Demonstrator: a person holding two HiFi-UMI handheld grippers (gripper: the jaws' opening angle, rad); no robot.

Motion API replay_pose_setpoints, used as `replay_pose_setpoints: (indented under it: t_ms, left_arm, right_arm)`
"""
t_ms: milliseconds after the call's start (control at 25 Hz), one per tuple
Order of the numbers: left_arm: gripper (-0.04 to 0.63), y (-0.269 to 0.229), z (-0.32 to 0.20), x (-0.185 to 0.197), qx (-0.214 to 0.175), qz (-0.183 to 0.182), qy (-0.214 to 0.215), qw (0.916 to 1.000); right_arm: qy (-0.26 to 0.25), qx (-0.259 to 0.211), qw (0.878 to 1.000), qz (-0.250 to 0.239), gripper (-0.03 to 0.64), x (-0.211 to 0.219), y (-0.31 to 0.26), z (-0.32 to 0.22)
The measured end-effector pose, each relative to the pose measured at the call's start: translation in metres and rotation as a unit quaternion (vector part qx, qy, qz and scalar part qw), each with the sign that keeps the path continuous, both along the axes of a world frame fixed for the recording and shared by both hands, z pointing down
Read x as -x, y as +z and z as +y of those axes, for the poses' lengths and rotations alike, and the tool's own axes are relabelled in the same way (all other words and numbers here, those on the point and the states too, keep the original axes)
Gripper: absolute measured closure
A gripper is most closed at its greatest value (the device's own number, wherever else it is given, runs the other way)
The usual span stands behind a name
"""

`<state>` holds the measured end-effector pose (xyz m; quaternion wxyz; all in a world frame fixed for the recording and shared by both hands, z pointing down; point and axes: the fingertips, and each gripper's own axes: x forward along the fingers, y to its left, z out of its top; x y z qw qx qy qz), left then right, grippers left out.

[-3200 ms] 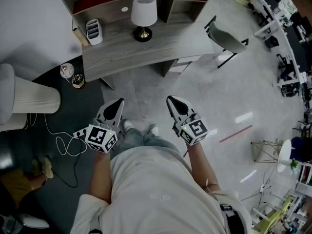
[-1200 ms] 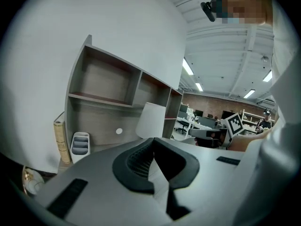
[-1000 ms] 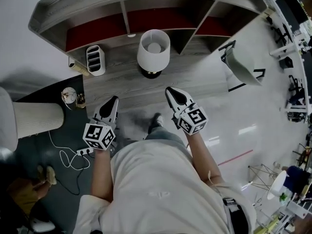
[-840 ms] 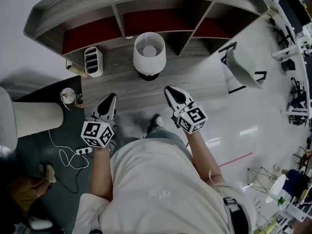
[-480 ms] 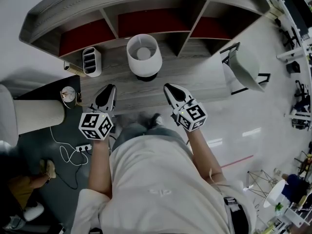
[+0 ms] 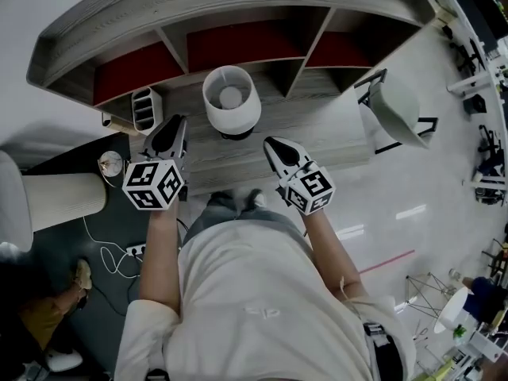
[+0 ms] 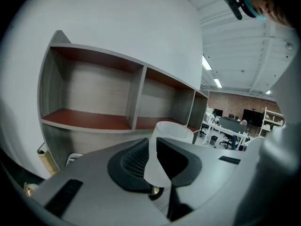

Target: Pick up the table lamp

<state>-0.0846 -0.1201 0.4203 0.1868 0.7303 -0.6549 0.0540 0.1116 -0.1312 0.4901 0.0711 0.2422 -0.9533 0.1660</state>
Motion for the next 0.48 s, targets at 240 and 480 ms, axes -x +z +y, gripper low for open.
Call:
replay_pose_setpoints:
  t_ms: [240, 480]
  left_arm:
    - [0.497, -0.007, -0.041, -0.005, 0.013, 0.004, 0.028, 0.9995]
    - [0.445, -0.014, -0.075, -0.009, 0.026, 0.000, 0.055, 0.9982]
  right_arm:
    - [0.034, 0.008, 0.999, -0.001, 0.586, 0.005, -0.002, -0.010]
    - [0.063, 0.011, 0.998, 0.003, 0.586, 0.008, -0.001, -0.020]
